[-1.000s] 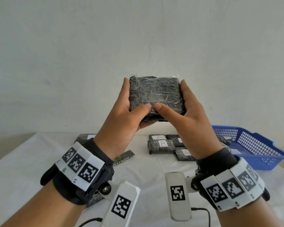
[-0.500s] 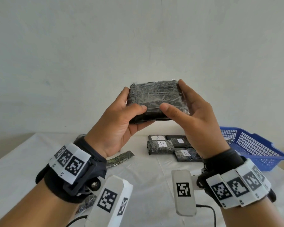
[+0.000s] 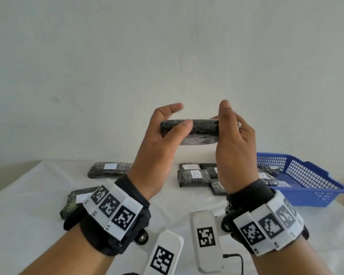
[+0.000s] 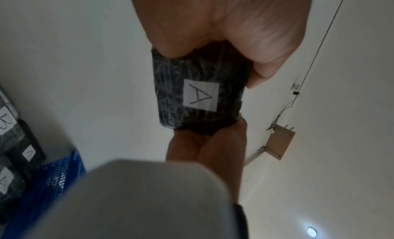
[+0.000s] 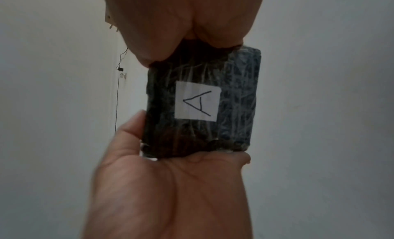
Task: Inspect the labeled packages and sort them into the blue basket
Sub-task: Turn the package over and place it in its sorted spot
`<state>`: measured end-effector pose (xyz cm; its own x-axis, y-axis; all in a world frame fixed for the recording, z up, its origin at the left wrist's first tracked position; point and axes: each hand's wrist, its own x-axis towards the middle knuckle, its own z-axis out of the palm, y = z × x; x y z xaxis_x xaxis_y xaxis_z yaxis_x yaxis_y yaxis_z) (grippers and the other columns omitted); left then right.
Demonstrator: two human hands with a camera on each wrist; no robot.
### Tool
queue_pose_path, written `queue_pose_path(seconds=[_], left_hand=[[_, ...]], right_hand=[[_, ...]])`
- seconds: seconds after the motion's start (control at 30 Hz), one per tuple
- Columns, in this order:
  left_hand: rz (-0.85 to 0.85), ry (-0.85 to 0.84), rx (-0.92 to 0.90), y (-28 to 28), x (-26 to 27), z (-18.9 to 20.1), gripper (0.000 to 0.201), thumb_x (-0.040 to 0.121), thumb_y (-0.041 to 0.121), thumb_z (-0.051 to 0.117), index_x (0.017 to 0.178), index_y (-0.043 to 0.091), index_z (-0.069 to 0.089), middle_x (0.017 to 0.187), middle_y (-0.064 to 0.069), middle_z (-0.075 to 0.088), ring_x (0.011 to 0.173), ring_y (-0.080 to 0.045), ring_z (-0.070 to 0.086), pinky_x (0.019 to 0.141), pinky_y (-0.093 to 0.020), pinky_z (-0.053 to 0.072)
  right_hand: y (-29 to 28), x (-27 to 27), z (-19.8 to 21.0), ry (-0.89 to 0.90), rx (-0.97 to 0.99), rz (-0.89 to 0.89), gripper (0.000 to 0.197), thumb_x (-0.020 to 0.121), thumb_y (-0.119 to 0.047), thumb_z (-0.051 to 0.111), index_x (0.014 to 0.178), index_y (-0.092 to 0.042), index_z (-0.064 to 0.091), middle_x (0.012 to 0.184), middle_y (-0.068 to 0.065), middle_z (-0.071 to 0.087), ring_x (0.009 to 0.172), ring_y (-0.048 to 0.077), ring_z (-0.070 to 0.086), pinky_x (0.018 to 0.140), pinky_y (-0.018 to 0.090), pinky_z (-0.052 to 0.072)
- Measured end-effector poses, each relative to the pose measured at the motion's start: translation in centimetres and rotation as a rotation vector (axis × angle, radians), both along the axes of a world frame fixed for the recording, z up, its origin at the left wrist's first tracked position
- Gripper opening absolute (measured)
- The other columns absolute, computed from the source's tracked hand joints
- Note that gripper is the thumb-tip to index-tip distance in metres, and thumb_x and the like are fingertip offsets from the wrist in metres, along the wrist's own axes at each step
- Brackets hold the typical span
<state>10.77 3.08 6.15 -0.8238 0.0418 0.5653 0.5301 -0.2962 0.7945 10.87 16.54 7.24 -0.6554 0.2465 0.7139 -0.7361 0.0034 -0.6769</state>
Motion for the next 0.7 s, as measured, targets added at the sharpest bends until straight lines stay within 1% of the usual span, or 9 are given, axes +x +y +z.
queue_pose_path(seconds=[0.07, 0.13, 0.17, 0.23, 0.3, 0.33, 0.43, 0.57, 0.7], left_hand=[[0.091, 0.054, 0.018, 0.00, -0.14, 0.27, 0.032, 0.083, 0.039, 0.070, 0.106, 0.016, 0.066, 0.105, -0.011, 0.074, 0.105, -0.022, 0.070, 0.096, -0.036, 0.055], [0.108, 0.086, 0.028, -0.11, -0.11, 0.48, 0.028, 0.082, 0.041, 0.069, 0.095, 0.016, 0.066, 0.103, -0.027, 0.069, 0.107, -0.041, 0.066, 0.101, -0.052, 0.053], [0.101, 0.087, 0.032, -0.08, -0.04, 0.57, 0.027, 0.082, 0.041, 0.069, 0.093, 0.016, 0.066, 0.103, -0.032, 0.067, 0.107, -0.045, 0.065, 0.101, -0.055, 0.051], [0.092, 0.085, 0.014, -0.01, 0.02, 0.48, 0.029, 0.084, 0.037, 0.073, 0.095, 0.012, 0.065, 0.096, -0.029, 0.068, 0.099, -0.039, 0.068, 0.096, -0.044, 0.055], [0.109, 0.085, -0.015, 0.07, -0.08, 0.23, 0.025, 0.091, 0.025, 0.076, 0.099, 0.005, 0.063, 0.085, -0.012, 0.068, 0.083, -0.017, 0.068, 0.080, -0.023, 0.057], [0.117, 0.083, -0.015, 0.13, -0.13, 0.25, 0.022, 0.093, 0.022, 0.075, 0.098, 0.005, 0.063, 0.084, -0.009, 0.066, 0.080, -0.012, 0.066, 0.075, -0.020, 0.055], [0.101, 0.068, -0.006, 0.23, -0.08, 0.42, 0.031, 0.084, 0.038, 0.078, 0.092, 0.012, 0.063, 0.085, -0.015, 0.064, 0.085, -0.019, 0.064, 0.082, -0.028, 0.055], [0.142, 0.105, -0.054, 0.22, 0.27, 0.73, 0.037, 0.091, 0.043, 0.075, 0.092, 0.009, 0.060, 0.082, -0.019, 0.060, 0.080, -0.024, 0.062, 0.079, -0.027, 0.054], [0.097, 0.099, -0.065, -0.17, 0.42, 1.00, 0.068, 0.091, 0.060, 0.056, 0.102, -0.006, 0.050, 0.091, -0.036, 0.054, 0.093, -0.054, 0.056, 0.095, -0.067, 0.048]], right_hand=[[-0.11, 0.29, 0.28, -0.014, 0.003, 0.066, 0.067, 0.099, -0.054, 0.057, 0.085, 0.011, 0.050, 0.070, 0.027, 0.042, 0.065, 0.032, 0.041, 0.062, 0.043, 0.035], [0.06, 0.28, 0.18, -0.024, 0.027, 0.096, 0.041, 0.096, -0.045, 0.063, 0.076, -0.011, 0.057, 0.065, 0.005, 0.049, 0.067, 0.019, 0.045, 0.067, 0.032, 0.039], [0.12, 0.29, 0.11, -0.034, 0.031, 0.093, 0.031, 0.096, -0.038, 0.065, 0.075, -0.018, 0.056, 0.065, -0.004, 0.051, 0.068, 0.016, 0.047, 0.067, 0.031, 0.041], [0.10, 0.22, -0.03, -0.054, 0.011, 0.085, 0.025, 0.093, -0.034, 0.069, 0.077, -0.019, 0.056, 0.070, 0.002, 0.054, 0.071, 0.020, 0.049, 0.070, 0.037, 0.042], [-0.10, 0.25, -0.22, -0.063, -0.018, 0.107, 0.027, 0.088, -0.038, 0.073, 0.077, -0.020, 0.057, 0.076, 0.011, 0.054, 0.075, 0.024, 0.051, 0.074, 0.042, 0.044], [-0.23, 0.31, -0.28, -0.067, -0.021, 0.117, 0.028, 0.086, -0.039, 0.075, 0.078, -0.020, 0.057, 0.077, 0.011, 0.055, 0.076, 0.024, 0.053, 0.074, 0.041, 0.046], [-0.31, 0.22, -0.42, -0.056, -0.002, 0.065, 0.026, 0.084, -0.032, 0.077, 0.081, -0.016, 0.057, 0.072, 0.002, 0.060, 0.072, 0.018, 0.057, 0.069, 0.031, 0.050], [-0.37, 0.08, -0.27, -0.061, -0.010, 0.075, 0.036, 0.079, -0.042, 0.080, 0.086, -0.017, 0.056, 0.078, 0.005, 0.063, 0.077, 0.021, 0.062, 0.075, 0.039, 0.054], [-0.29, -0.04, -0.06, -0.057, 0.023, 0.015, 0.032, 0.084, -0.039, 0.077, 0.087, -0.018, 0.053, 0.073, -0.006, 0.059, 0.071, 0.014, 0.058, 0.068, 0.030, 0.051]])
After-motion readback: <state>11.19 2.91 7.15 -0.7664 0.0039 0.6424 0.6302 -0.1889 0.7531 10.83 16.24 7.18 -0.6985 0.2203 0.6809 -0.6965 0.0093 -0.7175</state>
